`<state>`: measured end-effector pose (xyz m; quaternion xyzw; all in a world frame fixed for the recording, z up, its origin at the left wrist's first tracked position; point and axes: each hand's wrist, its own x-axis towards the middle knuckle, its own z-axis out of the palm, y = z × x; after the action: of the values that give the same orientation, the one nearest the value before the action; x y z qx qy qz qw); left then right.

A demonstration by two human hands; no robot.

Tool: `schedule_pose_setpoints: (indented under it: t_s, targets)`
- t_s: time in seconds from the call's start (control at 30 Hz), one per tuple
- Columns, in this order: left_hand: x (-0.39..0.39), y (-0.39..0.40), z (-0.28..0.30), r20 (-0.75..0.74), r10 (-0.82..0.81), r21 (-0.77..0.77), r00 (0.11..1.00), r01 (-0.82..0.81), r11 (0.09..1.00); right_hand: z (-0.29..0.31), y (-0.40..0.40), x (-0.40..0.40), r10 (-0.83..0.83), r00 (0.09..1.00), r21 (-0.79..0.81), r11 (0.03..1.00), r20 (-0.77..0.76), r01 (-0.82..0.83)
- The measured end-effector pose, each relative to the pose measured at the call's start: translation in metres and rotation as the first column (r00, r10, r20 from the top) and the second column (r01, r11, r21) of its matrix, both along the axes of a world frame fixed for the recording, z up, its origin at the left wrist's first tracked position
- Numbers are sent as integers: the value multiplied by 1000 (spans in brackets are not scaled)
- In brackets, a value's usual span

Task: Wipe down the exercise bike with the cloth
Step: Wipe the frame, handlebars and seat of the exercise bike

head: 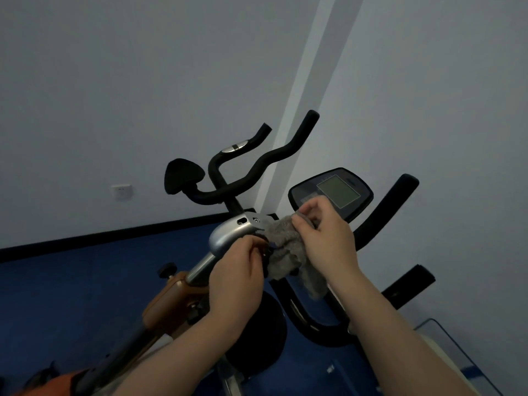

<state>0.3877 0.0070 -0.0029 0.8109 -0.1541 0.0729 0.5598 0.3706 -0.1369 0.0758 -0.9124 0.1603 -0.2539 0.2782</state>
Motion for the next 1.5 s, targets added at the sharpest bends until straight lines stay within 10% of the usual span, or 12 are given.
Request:
schedule_pose_setpoints:
  t_s: [0.13, 0.53, 0.83, 1.5]
  targets:
    - [-3, 0, 1, -20, 4, -19, 1000, -4, 1000, -15, -2, -2, -123, 975, -207, 975, -184, 84]
    - [-5, 2, 8, 12, -40, -155, 999, 41, 987, 11, 3, -9, 58, 989, 324, 941, 135, -100]
    - [-3, 0, 6, -20, -10, -111, 1000, 8, 994, -23, -8, 0, -64, 997, -304, 950, 40, 73]
    - [1, 2, 0, -59, 11, -157, 998, -20, 987, -48, 0, -2, 261, 940, -508, 792, -218, -337]
